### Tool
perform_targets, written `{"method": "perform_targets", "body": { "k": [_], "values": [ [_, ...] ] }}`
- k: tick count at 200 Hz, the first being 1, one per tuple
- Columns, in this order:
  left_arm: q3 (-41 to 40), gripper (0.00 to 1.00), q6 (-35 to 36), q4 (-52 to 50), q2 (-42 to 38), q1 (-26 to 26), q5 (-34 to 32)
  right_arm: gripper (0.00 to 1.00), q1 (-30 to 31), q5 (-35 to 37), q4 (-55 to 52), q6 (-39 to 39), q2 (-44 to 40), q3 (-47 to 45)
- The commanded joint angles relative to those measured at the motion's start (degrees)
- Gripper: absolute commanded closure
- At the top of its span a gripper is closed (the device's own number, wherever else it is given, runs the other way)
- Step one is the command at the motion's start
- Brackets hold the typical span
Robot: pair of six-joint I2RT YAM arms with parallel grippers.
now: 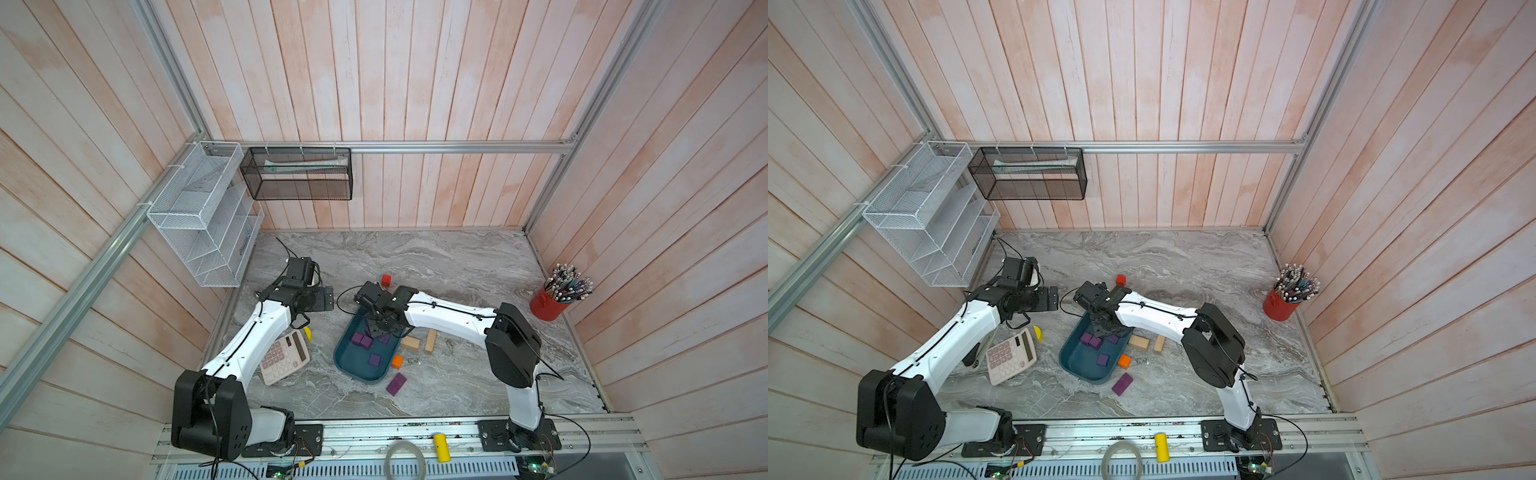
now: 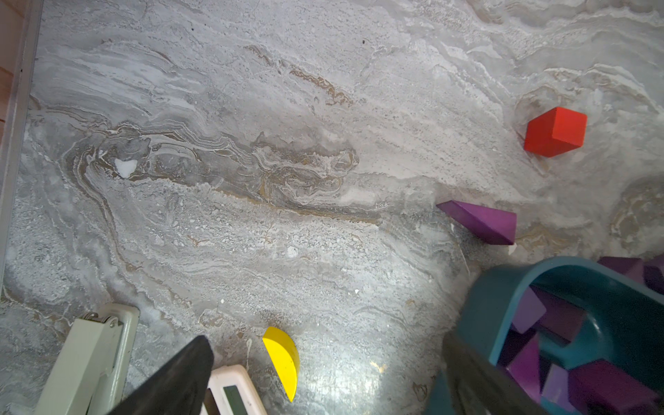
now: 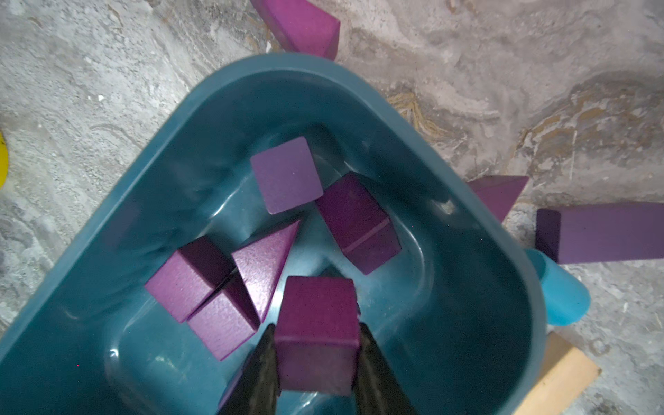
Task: Pick purple bricks into the storage bin
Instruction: Place the building block in the storage box.
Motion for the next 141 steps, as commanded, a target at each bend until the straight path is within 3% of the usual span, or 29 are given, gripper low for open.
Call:
{"method": "perform_targets", "body": {
  "k": [1,141],
  "values": [
    [1.6,0.00,-0.7,-0.3,0.1,0.3,-0.1,0.74,0.0,-0.4,0.9,-0.6,1.5,0.5],
    [1.5,0.00,-0.6,-0.2,-0.1,0.4,0.5,0.74,0.1,-1.7,2.2,-0.7,4.3,1.5]
  ]
}}
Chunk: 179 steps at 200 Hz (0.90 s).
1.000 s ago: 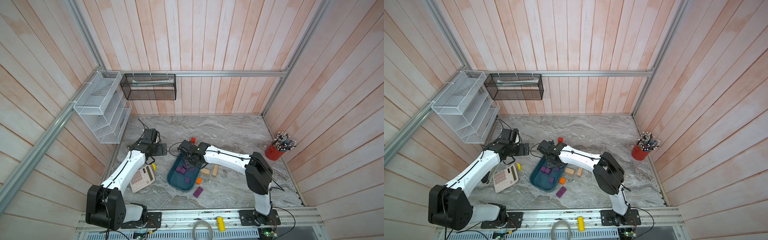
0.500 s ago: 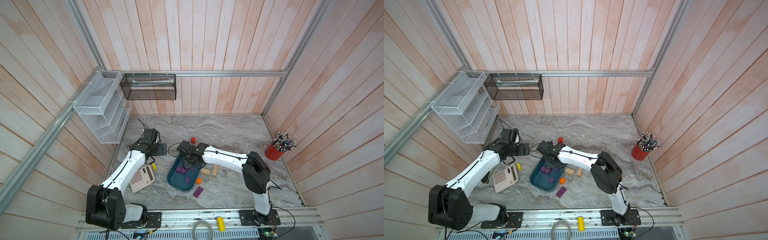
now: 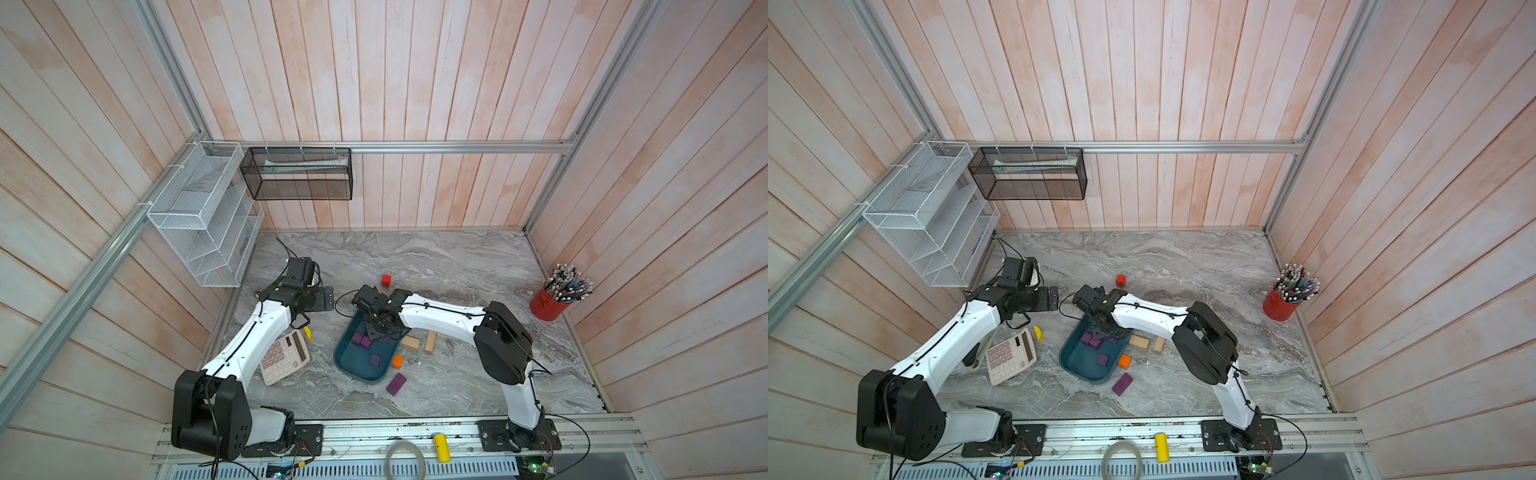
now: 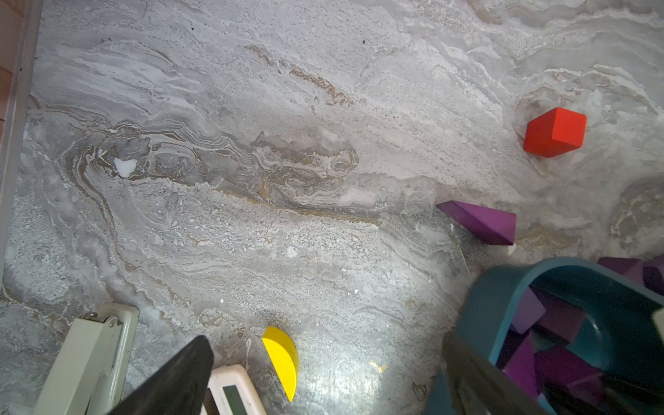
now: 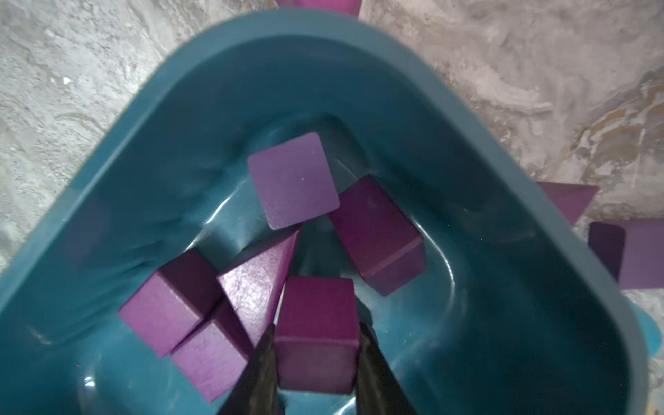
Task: Pick purple bricks into the storage bin
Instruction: Place the building block in the storage box.
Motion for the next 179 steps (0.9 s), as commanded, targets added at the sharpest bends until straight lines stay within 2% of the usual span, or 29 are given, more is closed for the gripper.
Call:
{"method": "perform_targets", "body": {
  "k": [1,179],
  "values": [
    [1.5,0.00,-0.5,-0.2,-0.1,0.4,0.5,0.74,0.1,-0.6,0.4,-0.4,1.1,1.6],
    [1.5,0.00,-0.4,0.0,-0.2,0.3,1.3,0.71,0.2,-1.1,0.6,-2.1,4.2,4.2]
  ]
}}
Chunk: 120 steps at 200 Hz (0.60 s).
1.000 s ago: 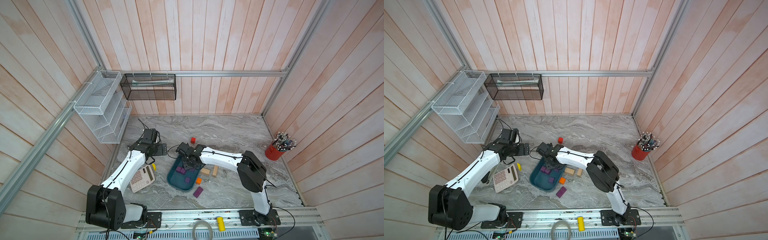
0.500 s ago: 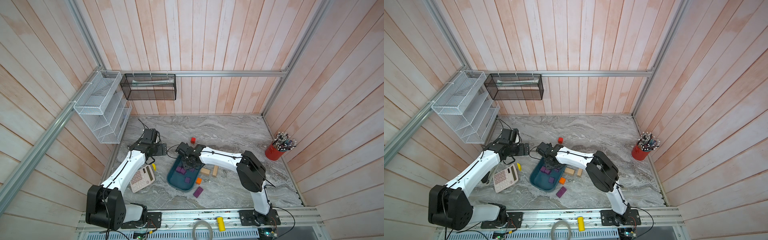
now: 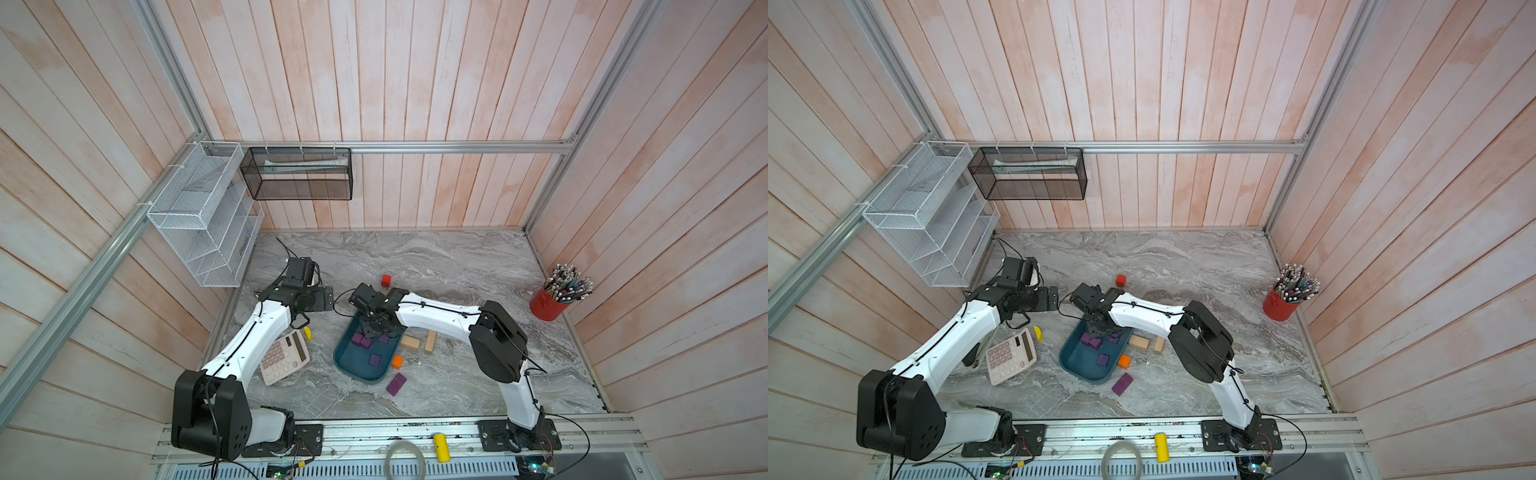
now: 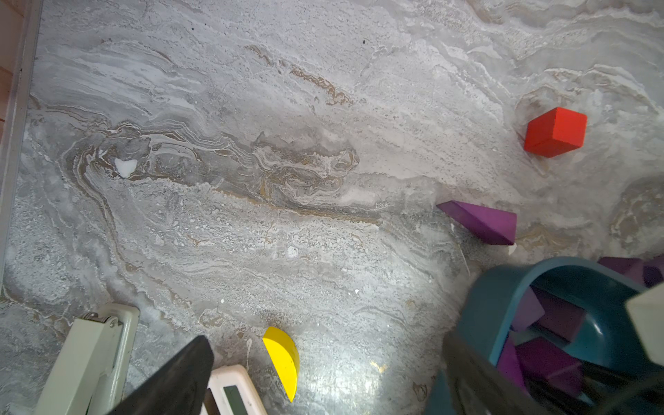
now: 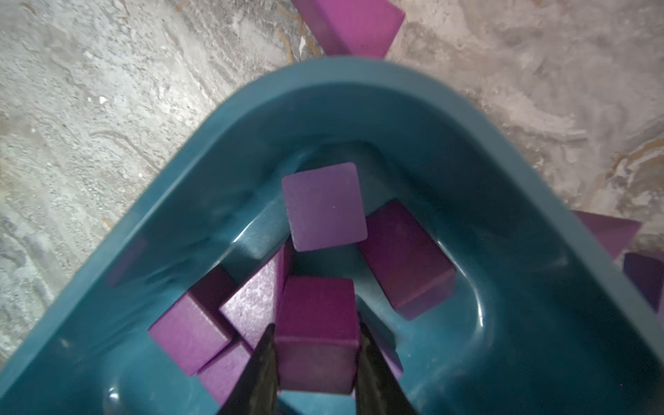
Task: Pick purple bricks into the storage bin
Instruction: Place the building block in the storage box.
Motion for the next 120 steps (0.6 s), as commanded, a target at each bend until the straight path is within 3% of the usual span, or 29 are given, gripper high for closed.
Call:
{"method": "perform_targets", "body": {
  "k": [1,51,120],
  "values": [
    [1.5,0.00,-0.4,-0.1,-0.2,0.3,1.3,0.71,0.1,0.1,-0.6,-1.2,2.0,1.8],
    [1.6,0.00,-0.3,-0.1,-0.4,0.2,1.8,0.66,0.1,0.8,-1.2,-1.6,2.0,2.7],
    [1.5,0.00,-0.2,0.1,-1.0,0.3,1.6,0.49,0.1,0.9,-0.8,-1.4,-1.0,0.7]
  ]
}}
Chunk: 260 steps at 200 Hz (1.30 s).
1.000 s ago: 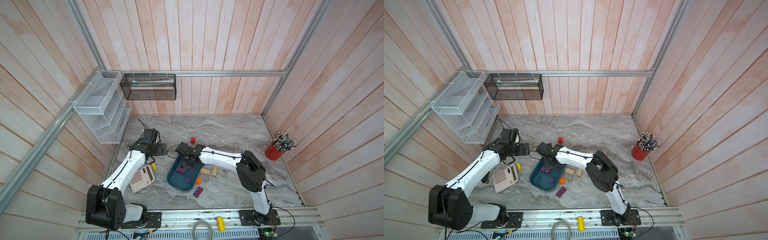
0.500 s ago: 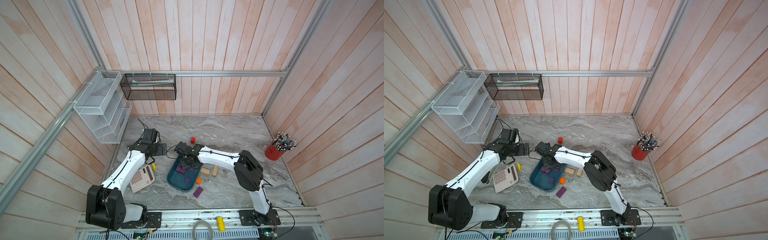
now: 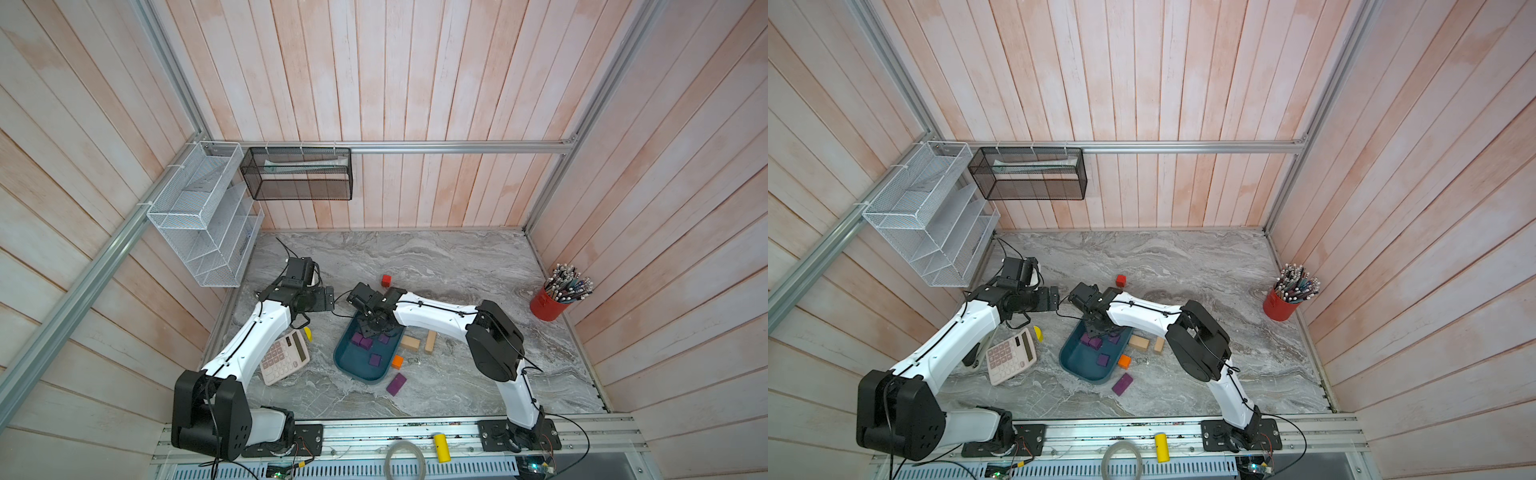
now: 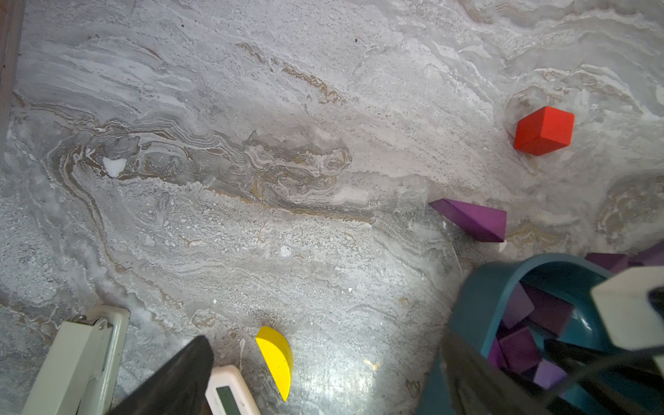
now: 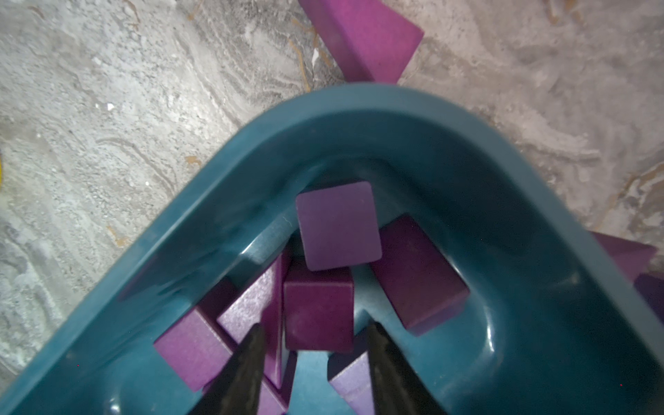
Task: Pick purple bricks into the storage bin
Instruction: Place the building block in the storage box, then pick up the building block from the center of the board.
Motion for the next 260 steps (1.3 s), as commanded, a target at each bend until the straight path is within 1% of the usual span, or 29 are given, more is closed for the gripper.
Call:
{"method": "perform_targets", "body": {
  "k": [1,23,58,88,103,133,171,198,225,260],
  "values": [
    [1.4,0.00,-0.2,0.0,-0.9,0.3,0.3,0.49,0.1,0.9,-0.8,-0.2,-2.3,-1.0],
    [1.4,0.00,-0.3,0.1,-0.9,0.3,0.3,0.46,0.1,1.6,0.2,-0.2,-4.8,-2.5],
    [1.3,0.00,-0.3,0.1,-0.9,0.2,0.2,0.41,0.1,3.5,2.6,-0.7,-10.9,-6.6],
    [1.4,0.00,-0.2,0.1,-0.5,0.3,0.4,0.37,0.1,7.0,1.9,-0.9,-15.8,-9.5],
    [1.4,0.00,-0.2,0.0,-0.2,0.2,0.4,0.37,-0.2,8.7,1.5,-0.7,-18.2,-11.0],
    [1.4,0.00,-0.1,0.1,0.1,0.2,0.6,0.37,-1.7,10.0,1.1,-0.1,-22.3,-14.1],
    [1.4,0.00,0.0,0.1,0.9,-0.1,1.6,0.38,-5.5,10.1,2.3,1.7,-27.5,-19.0],
    [1.4,0.00,0.2,0.2,1.2,-1.1,1.8,0.38,-9.7,8.4,5.2,2.3,-30.5,-23.8],
    [1.4,0.00,0.4,0.1,1.5,-2.4,1.4,0.39,-14.3,5.3,6.4,3.2,-31.1,-26.2],
    [1.2,0.00,1.1,0.2,1.4,-5.2,1.4,0.39,-17.8,3.6,7.4,3.0,-30.1,-26.8]
  ]
}}
